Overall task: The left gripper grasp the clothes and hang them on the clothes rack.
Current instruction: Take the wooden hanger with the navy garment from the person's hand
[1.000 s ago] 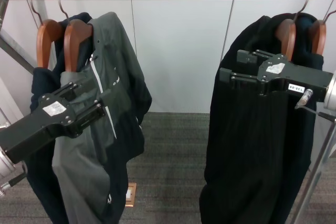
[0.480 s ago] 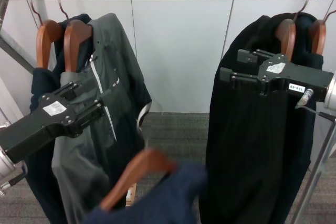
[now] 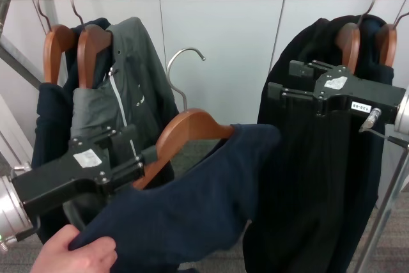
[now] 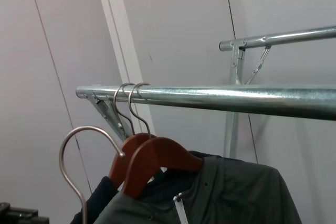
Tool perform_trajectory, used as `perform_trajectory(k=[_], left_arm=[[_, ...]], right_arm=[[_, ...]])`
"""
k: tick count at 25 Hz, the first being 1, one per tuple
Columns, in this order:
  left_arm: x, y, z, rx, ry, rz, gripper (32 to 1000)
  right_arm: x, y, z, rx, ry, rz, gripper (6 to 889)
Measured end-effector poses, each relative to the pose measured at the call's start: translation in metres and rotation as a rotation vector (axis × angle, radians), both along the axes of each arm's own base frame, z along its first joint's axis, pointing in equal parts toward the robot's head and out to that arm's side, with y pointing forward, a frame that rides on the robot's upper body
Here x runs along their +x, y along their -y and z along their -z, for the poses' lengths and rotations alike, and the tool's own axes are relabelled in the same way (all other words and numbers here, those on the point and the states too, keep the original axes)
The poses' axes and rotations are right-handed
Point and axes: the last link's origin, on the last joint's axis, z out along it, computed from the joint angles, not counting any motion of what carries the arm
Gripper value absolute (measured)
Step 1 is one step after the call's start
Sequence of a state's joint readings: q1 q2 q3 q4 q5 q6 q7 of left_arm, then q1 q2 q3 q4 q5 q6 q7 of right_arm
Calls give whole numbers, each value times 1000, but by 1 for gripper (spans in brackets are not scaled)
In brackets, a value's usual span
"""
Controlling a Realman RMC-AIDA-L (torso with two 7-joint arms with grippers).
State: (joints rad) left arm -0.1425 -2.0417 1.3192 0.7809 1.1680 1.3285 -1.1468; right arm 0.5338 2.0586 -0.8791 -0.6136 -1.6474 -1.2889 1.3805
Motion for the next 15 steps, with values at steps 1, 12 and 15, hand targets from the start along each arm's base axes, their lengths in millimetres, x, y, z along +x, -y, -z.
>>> perform_trajectory(k=[1,12,15], left_arm=[[0,0,0,0,0,0,638],[-1,-4,13,-45,-93,17,637],[-1,-5,16,-50,-106,11,636]], right_arm=[[0,0,0,0,1,0,818],[1,0,0,0,3,2,818],[1,0,1,0,3,2,818]])
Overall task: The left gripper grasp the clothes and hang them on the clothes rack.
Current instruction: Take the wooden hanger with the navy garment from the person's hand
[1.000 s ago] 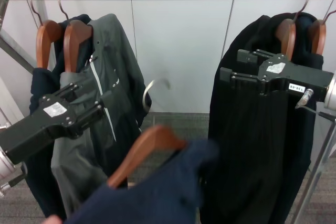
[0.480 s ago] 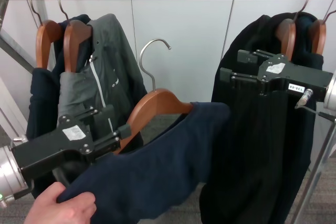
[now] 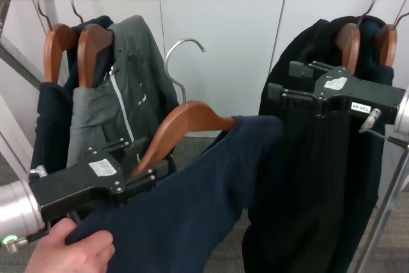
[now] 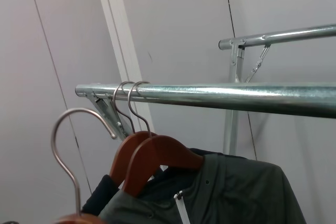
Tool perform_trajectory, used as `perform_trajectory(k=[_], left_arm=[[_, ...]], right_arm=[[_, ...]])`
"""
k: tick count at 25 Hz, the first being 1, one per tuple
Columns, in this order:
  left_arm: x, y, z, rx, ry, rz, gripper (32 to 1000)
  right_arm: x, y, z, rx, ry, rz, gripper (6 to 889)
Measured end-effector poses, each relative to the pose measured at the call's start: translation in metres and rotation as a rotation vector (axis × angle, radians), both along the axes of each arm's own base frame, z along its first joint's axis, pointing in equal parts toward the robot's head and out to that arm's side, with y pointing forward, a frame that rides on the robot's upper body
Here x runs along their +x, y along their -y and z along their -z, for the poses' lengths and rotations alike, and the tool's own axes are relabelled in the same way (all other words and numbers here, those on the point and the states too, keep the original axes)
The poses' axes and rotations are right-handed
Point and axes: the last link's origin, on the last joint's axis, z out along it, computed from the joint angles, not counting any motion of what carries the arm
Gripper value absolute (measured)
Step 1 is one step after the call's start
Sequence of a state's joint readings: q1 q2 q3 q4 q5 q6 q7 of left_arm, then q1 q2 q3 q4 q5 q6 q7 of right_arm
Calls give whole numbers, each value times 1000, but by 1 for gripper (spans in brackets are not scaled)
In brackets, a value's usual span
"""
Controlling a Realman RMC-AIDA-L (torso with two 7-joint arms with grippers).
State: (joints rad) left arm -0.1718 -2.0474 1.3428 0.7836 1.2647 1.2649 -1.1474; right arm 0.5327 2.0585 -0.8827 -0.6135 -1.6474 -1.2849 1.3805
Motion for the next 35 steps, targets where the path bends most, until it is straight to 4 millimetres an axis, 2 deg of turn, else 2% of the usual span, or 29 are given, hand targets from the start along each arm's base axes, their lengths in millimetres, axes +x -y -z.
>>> perform_trajectory(k=[9,13,28,35], left_arm=[[3,-7,18,-28,-62,-7,635],[3,-8,19,-26,-68,-9,635],[4,-8,19,-23,-71,-2,252],[5,-9,19,-21,-69,-1,179]], right_arm=[[0,0,0,0,1,2,818],[1,0,0,2,-1,3,817],[-1,0,-1,2,-6,-2,817],[-1,0,-1,1,-7,-3,817]])
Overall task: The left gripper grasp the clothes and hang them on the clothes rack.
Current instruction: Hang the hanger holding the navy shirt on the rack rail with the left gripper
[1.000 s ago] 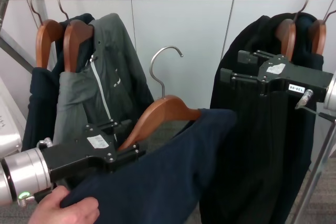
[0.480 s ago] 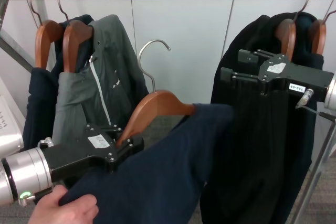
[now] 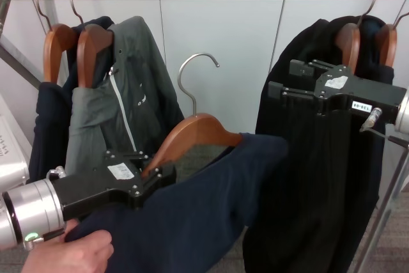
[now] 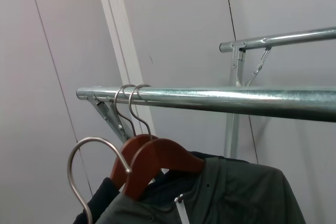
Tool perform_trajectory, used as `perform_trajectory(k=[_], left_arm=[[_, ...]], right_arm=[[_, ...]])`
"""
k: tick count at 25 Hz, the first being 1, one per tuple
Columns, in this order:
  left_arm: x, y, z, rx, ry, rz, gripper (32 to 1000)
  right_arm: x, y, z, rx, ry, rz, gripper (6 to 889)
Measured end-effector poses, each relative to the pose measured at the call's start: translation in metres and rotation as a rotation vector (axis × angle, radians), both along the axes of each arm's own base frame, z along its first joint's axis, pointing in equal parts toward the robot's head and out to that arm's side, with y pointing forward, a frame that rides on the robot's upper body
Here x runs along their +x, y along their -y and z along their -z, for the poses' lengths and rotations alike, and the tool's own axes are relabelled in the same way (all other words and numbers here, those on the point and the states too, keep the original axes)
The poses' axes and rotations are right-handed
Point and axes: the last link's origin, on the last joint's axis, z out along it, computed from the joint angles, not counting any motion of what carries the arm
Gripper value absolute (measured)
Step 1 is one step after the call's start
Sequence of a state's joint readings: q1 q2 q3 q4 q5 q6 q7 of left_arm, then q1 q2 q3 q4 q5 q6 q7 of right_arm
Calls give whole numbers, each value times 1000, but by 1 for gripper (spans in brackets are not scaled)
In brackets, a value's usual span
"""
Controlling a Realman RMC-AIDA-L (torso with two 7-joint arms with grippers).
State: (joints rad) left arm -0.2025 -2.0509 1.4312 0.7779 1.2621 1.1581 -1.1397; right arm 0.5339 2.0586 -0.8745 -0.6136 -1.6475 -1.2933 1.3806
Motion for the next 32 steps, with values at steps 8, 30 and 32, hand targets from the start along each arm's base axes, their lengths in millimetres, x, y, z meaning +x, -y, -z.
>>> perform_trajectory(k=[8,30,32], left_arm=[[5,-3,-4,24,41,-3,169],[31,-46,-12,237,152,-193,169],[41,-51,-7,257,123,-212,176]], right_arm=[[0,0,0,0,0,0,817],[1,0,0,5,3,7,818],[1,0,0,5,3,7,818]])
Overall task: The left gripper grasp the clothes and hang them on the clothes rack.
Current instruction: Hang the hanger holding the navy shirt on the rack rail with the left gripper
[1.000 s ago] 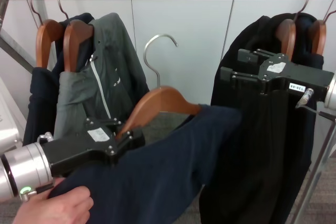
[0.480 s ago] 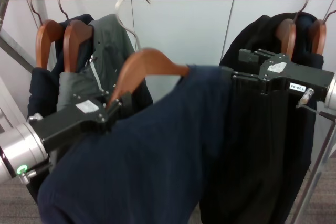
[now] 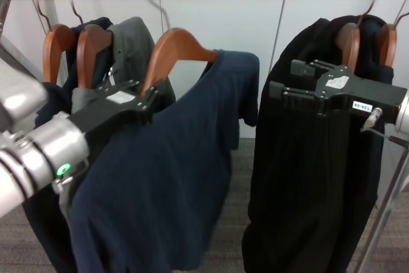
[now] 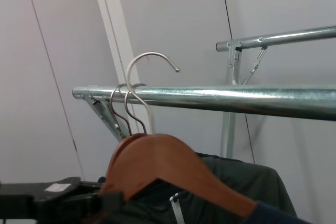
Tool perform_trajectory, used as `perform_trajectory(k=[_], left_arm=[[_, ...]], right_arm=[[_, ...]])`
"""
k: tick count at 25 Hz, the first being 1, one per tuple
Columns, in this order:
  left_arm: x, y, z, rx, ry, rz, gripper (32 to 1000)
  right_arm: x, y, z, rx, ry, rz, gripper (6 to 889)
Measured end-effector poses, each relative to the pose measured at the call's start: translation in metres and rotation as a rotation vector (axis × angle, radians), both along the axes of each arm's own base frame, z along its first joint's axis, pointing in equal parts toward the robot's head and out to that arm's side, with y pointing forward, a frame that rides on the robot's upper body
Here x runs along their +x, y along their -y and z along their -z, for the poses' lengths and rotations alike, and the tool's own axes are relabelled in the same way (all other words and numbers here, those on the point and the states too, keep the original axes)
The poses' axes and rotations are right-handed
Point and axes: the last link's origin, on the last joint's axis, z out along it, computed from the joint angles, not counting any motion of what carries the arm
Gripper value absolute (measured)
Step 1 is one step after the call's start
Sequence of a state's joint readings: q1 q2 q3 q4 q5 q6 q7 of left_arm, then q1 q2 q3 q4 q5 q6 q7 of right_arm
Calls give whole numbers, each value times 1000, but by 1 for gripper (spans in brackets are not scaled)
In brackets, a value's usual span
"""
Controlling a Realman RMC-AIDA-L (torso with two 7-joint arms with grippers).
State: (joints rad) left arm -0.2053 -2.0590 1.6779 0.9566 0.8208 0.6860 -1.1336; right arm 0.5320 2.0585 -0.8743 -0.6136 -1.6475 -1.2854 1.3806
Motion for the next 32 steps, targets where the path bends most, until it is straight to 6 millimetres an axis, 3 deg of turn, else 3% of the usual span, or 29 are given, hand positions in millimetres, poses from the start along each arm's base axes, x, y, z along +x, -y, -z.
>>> perform_trajectory(k=[9,32], left_arm=[[27,-17,10,111,-168,-158,206],[25,-16,17,101,-210,-172,283]], right_arm=[[1,0,0,1,-1,2,817],[0,-1,0,3,-1,0,817]])
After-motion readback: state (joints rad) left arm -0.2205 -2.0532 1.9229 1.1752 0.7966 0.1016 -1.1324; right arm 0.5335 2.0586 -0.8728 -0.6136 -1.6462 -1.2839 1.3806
